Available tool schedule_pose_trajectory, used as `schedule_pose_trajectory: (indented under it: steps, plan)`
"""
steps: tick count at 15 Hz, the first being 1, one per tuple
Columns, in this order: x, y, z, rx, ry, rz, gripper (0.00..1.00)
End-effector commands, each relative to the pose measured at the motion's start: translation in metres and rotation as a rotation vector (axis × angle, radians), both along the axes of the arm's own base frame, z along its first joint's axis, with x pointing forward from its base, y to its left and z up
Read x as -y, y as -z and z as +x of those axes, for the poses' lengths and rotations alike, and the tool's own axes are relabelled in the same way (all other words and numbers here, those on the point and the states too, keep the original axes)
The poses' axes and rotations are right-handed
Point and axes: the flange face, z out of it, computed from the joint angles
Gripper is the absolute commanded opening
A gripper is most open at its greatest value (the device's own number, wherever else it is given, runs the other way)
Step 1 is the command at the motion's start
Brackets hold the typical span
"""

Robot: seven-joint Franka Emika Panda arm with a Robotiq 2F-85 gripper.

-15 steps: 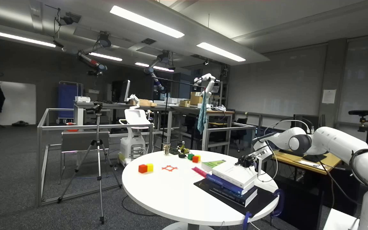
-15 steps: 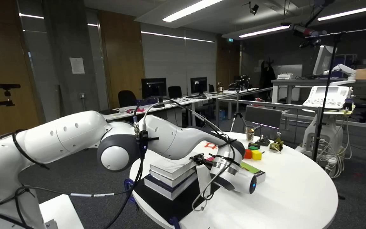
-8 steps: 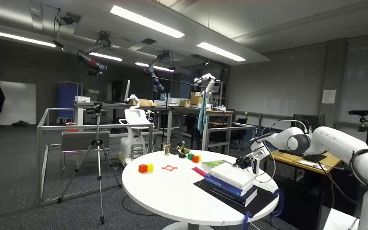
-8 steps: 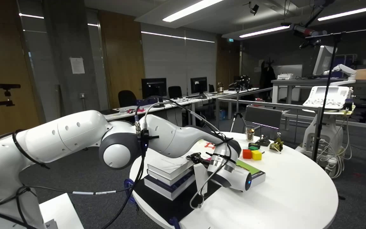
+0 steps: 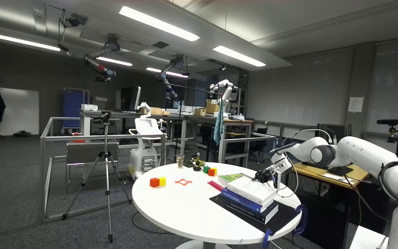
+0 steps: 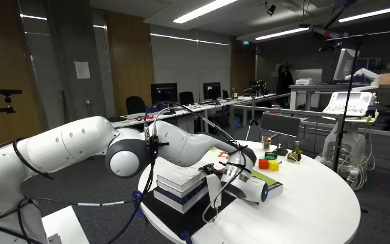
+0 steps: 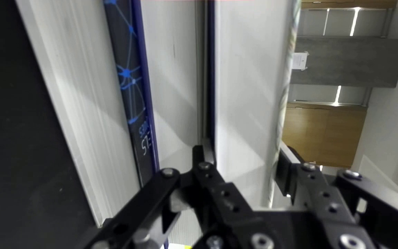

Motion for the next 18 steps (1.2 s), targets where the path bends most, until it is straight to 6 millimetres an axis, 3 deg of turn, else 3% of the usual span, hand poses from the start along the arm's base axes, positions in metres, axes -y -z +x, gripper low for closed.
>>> schedule_pose_trajectory:
  steps: [1,4,5,6,7,8,9,10,16,17,18]
  plan:
    - [0.0,-0.027,-0.002,-0.001,0.006,-0.016,0.19]
    - [0.004,-0.03,-0.002,0.001,0.011,-0.024,0.19]
    - [0.006,-0.03,-0.002,0.001,0.017,-0.03,0.4]
    - [0.008,-0.031,-0.002,0.002,0.02,-0.034,0.44]
    - [0.01,-0.032,-0.002,0.001,0.024,-0.036,0.33]
    - [0.012,-0.033,-0.002,0.001,0.029,-0.038,0.37]
    - [0.014,-0.034,-0.002,0.002,0.03,-0.04,0.33]
    - [0.017,-0.036,-0.002,0.004,0.033,-0.042,0.19]
    - [0.03,-0.047,-0.005,0.007,0.047,-0.071,0.19]
    - [0.031,-0.048,-0.005,0.006,0.049,-0.074,0.68]
    - [0.032,-0.049,-0.005,0.006,0.049,-0.078,0.61]
